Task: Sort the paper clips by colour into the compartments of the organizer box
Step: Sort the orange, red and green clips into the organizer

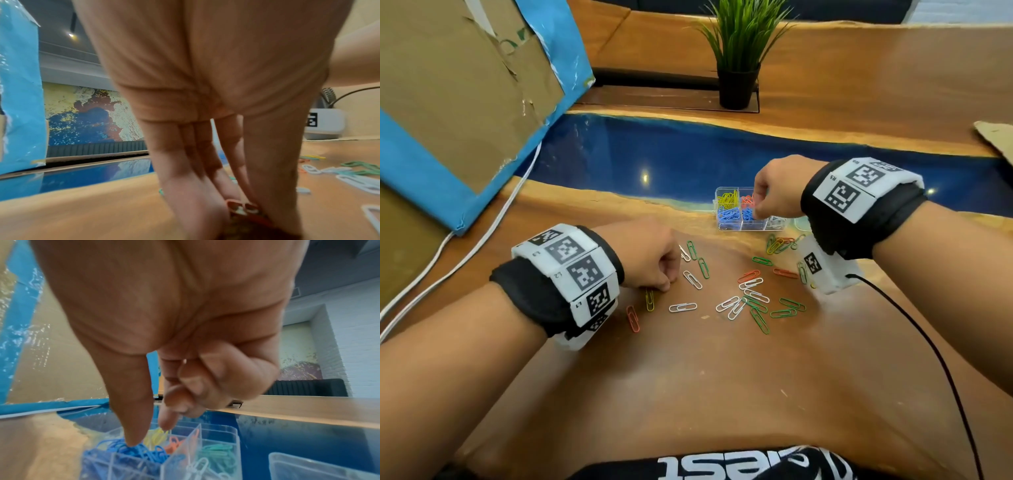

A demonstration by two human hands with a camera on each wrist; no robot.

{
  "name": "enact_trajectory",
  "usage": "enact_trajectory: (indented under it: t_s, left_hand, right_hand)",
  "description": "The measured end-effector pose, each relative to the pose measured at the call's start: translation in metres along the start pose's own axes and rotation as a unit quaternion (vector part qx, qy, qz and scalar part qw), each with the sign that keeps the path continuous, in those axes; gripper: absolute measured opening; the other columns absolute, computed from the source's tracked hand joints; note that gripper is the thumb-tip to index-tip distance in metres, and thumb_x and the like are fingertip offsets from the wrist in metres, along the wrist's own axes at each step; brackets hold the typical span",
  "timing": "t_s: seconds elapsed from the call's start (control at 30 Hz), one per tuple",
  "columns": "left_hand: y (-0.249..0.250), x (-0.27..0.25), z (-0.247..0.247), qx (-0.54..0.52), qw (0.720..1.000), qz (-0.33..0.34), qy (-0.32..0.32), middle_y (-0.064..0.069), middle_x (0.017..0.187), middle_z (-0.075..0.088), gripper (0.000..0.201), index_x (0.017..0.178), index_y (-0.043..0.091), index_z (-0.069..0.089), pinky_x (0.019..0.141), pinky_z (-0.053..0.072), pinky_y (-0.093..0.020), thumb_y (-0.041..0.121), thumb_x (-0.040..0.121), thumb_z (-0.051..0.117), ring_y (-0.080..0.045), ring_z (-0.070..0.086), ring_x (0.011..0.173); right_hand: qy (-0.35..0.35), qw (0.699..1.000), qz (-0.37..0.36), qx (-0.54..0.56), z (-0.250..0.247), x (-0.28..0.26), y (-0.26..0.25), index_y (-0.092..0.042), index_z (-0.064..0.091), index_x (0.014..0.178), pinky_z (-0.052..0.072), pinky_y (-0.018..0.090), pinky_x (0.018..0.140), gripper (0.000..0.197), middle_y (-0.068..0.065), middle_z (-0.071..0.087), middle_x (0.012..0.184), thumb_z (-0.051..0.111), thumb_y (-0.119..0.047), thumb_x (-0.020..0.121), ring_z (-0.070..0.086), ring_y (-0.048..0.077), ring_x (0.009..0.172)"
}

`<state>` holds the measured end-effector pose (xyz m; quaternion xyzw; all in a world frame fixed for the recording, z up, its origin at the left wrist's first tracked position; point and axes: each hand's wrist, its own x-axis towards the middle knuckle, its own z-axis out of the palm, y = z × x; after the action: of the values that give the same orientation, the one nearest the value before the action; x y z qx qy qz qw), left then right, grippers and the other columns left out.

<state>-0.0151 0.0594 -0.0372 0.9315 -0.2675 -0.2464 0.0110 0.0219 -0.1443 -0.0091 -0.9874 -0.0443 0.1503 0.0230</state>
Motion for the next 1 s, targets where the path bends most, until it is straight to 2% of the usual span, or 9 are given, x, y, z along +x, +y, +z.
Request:
enact_trajectory:
  t_s: [0.1,0.17,0.23,0.33,0.43,0.5,0.77,0.87,1.0]
  left_hand:
    - [-0.002,-0.001,0.002,-0.015,1.0,0.005,0.018,0.017,0.061,0.055,0.01,0.079,0.026,0.068,0.061,0.043,-0.016,0.017,0.08,0.064,0.0,0.052,0.061]
    - [-0.004,-0.002,0.003,-0.043,0.999,0.006,0.025,0.013,0.064,0.059,0.019,0.082,0.024,0.068,0.067,0.05,-0.022,0.008,0.08,0.058,-0.005,0.057,0.065]
    - [-0.003,-0.004,0.004,-0.101,0.995,0.007,0.023,0.007,0.07,0.068,0.022,0.088,0.021,0.066,0.071,0.053,-0.024,0.003,0.081,0.056,-0.01,0.062,0.067]
    - [-0.005,-0.008,0.002,-0.206,0.978,-0.006,0.041,0.002,0.075,0.07,0.021,0.088,0.02,0.064,0.069,0.053,-0.024,0.0,0.084,0.059,-0.012,0.063,0.063]
    - [-0.005,-0.011,0.002,-0.322,0.945,-0.023,0.062,-0.006,0.074,0.065,0.019,0.089,0.013,0.064,0.064,0.057,-0.024,-0.004,0.088,0.056,-0.012,0.065,0.058]
    - [-0.006,-0.014,0.003,-0.387,0.919,-0.033,0.063,-0.008,0.072,0.062,0.016,0.096,0.007,0.063,0.058,0.058,-0.018,-0.004,0.092,0.051,-0.005,0.065,0.053]
    - [-0.019,-0.026,0.007,-0.605,0.785,-0.106,0.079,-0.012,0.076,0.061,0.021,0.086,0.005,0.06,0.049,0.056,-0.018,0.0,0.097,0.042,-0.01,0.066,0.05]
    - [-0.022,-0.03,0.01,-0.637,0.757,-0.12,0.085,-0.011,0.072,0.058,0.02,0.086,0.006,0.057,0.044,0.053,-0.019,0.007,0.097,0.041,-0.014,0.06,0.048]
    - [-0.025,-0.032,0.014,-0.652,0.742,-0.129,0.089,-0.005,0.06,0.046,0.022,0.078,0.009,0.055,0.037,0.039,-0.019,0.009,0.092,0.038,-0.014,0.046,0.045]
  right_hand:
    - [0.008,1.0,-0.007,0.014,0.002,-0.008,0.003,-0.019,0.064,0.098,0.039,0.028,0.069,0.02,-0.001,0.06,0.095,0.066,-0.034,0.085,0.055,0.02,0.089]
    - [0.012,0.999,-0.017,0.025,0.004,-0.015,0.004,-0.02,0.063,0.096,0.038,0.025,0.066,0.017,-0.003,0.057,0.087,0.064,-0.033,0.086,0.052,0.019,0.087]
    - [0.01,0.999,-0.035,0.034,0.007,-0.021,0.003,-0.022,0.064,0.092,0.036,0.024,0.058,0.012,-0.007,0.054,0.075,0.064,-0.031,0.085,0.052,0.018,0.082]
    - [-0.001,0.995,-0.082,0.048,0.014,-0.029,-0.006,-0.022,0.068,0.09,0.037,0.024,0.061,0.01,-0.012,0.051,0.067,0.064,-0.029,0.084,0.052,0.016,0.078]
    - [-0.021,0.989,-0.138,0.051,0.022,-0.035,-0.024,-0.022,0.07,0.089,0.038,0.022,0.059,0.01,-0.013,0.051,0.064,0.064,-0.027,0.084,0.051,0.013,0.076]
    - [-0.028,0.984,-0.169,0.04,0.029,-0.036,-0.04,-0.021,0.071,0.09,0.038,0.021,0.066,0.01,-0.011,0.052,0.064,0.064,-0.026,0.084,0.052,0.012,0.076]
    - [-0.013,0.983,-0.176,0.051,0.034,-0.019,-0.074,-0.026,0.069,0.103,0.046,0.024,0.076,0.023,-0.003,0.061,0.093,0.064,-0.017,0.083,0.062,0.019,0.097]
    - [-0.031,0.975,-0.217,0.025,0.035,-0.019,-0.084,-0.027,0.063,0.114,0.045,0.025,0.08,0.029,-0.003,0.06,0.102,0.063,-0.02,0.086,0.059,0.019,0.104]
    - [-0.048,0.965,-0.257,-0.005,0.039,-0.017,-0.096,-0.022,0.066,0.11,0.038,0.02,0.067,0.026,-0.005,0.056,0.089,0.065,-0.025,0.085,0.059,0.018,0.097]
